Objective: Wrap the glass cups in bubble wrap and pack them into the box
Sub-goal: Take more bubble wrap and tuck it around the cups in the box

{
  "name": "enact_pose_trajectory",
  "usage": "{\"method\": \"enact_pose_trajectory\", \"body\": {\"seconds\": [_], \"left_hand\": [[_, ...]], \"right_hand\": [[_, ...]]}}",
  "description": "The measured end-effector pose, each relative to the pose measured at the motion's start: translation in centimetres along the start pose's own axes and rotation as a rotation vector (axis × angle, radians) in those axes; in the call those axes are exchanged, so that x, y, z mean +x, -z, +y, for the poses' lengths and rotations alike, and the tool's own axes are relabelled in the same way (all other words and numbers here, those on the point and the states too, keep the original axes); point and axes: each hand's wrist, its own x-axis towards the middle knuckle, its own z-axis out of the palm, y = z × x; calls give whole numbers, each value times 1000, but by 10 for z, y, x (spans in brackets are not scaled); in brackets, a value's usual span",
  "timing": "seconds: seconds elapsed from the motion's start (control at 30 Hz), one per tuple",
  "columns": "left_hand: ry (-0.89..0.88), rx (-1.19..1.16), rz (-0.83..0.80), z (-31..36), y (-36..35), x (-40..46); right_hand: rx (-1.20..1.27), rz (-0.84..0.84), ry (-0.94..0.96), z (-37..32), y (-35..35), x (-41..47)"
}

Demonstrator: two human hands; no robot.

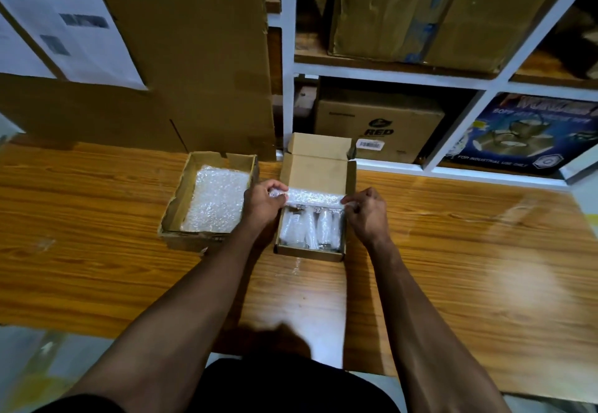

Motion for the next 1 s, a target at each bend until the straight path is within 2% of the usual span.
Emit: {"method": "enact_pose_trajectory", "body": {"seconds": [0.23,0.33,0.43,0.53,0.63,0.73,0.9,1.0], "left_hand": [[-72,178,71,-24,-25,7],[-126,263,87,-29,-28,3],[-225,343,94,-30,-30,2],[-298,441,90,-31,-32,3],[-342,554,108,-29,-33,-1],[-358,663,150,-25,-34,-6],[-393,832,141,-19,-34,-12],[-487,883,100,-21,-35,-16]], "right_hand": [[-144,-94,71,8,-11,-5],[-302,-126,67,13,-17,-9],[-411,-71,135,8,-19,-14],[-409,-49,133,-4,-20,-12],[-621,-94,204,-14,-22,-15],[-767,-221,199,-17,-24,-15],[-790,-247,285,-20,-33,-15],[-781,-226,297,-24,-35,-18]]}}
